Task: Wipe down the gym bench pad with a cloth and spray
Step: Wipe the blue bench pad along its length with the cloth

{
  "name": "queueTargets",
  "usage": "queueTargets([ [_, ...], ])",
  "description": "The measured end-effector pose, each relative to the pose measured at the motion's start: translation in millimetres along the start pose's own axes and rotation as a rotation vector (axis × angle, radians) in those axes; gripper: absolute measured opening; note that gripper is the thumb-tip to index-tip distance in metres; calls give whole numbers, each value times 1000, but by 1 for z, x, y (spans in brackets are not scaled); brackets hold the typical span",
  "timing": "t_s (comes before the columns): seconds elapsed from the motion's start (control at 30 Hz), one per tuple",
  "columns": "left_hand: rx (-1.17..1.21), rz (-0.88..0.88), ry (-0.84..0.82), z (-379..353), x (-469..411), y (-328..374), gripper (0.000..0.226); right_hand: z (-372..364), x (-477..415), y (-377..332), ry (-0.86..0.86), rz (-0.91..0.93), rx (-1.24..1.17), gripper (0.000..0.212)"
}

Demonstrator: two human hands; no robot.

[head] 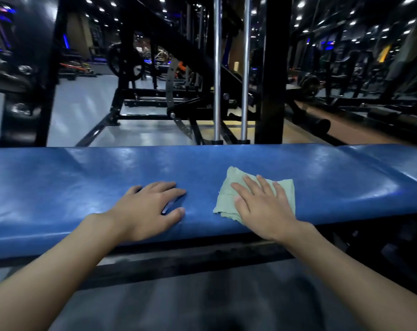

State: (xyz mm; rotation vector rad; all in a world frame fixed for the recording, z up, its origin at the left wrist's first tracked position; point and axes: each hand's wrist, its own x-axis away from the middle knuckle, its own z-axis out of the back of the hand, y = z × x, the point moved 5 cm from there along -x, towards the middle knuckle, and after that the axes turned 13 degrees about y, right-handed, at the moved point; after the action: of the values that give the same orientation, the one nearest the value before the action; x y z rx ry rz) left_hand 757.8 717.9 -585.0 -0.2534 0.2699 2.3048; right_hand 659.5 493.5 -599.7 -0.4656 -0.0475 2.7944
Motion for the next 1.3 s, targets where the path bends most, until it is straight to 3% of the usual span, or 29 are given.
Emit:
queueTargets([
  [0.37, -97, 218, 51, 39, 90, -117, 85, -13, -5, -160, -60, 413, -74, 54],
  [0.83, -235, 411, 38, 76, 202, -275, 74, -32, -21, -353, -129, 738, -150, 55],
  [1.3, -195, 510, 232, 95, 300, -376, 81, -48, -20, -547, -3, 1008, -177, 58],
])
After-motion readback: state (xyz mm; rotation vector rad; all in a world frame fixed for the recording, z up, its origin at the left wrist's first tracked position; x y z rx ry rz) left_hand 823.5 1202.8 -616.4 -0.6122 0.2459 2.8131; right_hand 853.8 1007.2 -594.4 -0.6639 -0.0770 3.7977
